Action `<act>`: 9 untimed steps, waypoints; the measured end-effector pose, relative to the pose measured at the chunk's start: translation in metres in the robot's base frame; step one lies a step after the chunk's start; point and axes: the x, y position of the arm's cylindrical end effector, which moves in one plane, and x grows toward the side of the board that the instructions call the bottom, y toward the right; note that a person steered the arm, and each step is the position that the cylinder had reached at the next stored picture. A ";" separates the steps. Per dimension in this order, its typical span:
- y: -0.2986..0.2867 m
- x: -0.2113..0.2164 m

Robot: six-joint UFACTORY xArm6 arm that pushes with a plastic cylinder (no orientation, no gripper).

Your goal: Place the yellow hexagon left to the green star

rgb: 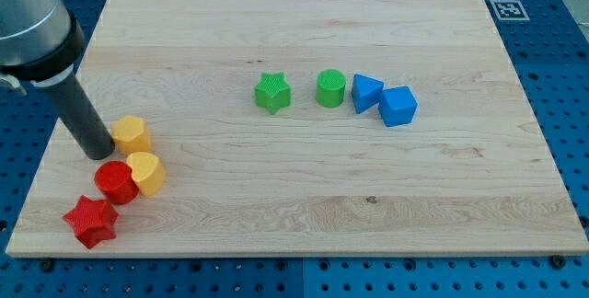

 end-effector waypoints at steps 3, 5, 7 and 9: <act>0.048 -0.013; 0.052 -0.031; 0.074 -0.060; 0.088 -0.075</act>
